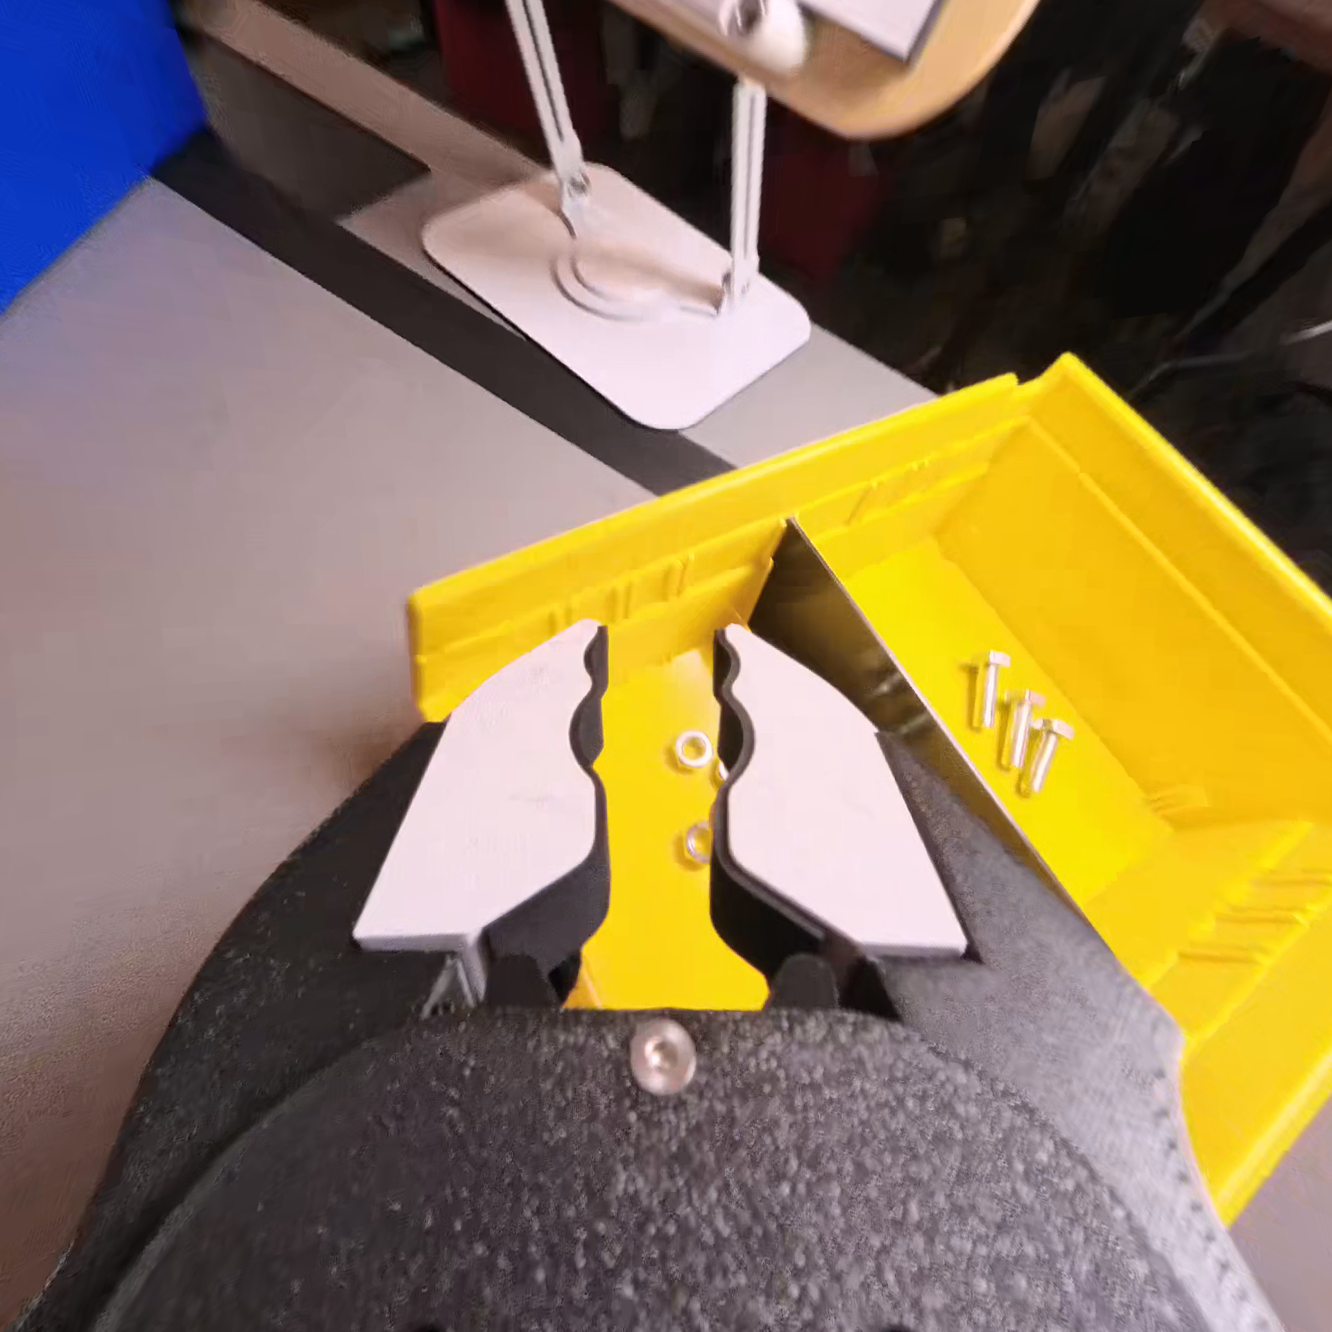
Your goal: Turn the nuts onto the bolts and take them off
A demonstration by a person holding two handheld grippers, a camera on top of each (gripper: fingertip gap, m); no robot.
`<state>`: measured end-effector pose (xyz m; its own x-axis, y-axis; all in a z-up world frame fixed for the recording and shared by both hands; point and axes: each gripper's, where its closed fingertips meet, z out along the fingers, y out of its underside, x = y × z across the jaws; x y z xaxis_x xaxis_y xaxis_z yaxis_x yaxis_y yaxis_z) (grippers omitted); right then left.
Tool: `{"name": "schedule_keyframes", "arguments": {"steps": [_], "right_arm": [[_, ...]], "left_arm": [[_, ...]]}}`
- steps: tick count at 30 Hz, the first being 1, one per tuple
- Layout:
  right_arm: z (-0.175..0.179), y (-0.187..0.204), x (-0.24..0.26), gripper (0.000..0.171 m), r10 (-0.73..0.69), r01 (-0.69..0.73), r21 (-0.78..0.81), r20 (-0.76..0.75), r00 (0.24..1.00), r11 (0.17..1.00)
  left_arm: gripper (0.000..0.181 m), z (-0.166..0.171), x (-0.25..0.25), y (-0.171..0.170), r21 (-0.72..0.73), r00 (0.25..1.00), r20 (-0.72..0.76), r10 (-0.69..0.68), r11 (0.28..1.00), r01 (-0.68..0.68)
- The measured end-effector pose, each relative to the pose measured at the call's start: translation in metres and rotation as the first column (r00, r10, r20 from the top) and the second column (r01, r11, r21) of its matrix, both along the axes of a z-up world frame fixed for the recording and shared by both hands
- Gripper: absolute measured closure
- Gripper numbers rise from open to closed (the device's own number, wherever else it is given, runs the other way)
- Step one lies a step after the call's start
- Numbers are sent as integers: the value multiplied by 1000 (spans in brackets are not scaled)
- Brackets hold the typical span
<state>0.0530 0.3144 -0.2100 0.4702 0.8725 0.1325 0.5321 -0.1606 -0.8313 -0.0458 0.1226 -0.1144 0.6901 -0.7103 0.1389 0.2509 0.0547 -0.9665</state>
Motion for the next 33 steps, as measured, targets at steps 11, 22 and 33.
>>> {"name": "schedule_keyframes", "arguments": {"steps": [11, 22, 33], "right_arm": [[62, -184, -56, 139, 668, -692, 214, 182, 721, 689], [-28, -211, -57, 145, 674, -772, -68, 540, 504, 632], [-52, -208, -64, 159, 620, -759, -72, 629, 469, 647]], "left_arm": [[163, -84, 35, 0, -454, 926, -238, -294, 876, 162], [163, -139, 40, -20, -603, 743, -504, -441, 795, 64], [163, -148, 32, -22, -630, 701, -547, -457, 777, 15]]}}
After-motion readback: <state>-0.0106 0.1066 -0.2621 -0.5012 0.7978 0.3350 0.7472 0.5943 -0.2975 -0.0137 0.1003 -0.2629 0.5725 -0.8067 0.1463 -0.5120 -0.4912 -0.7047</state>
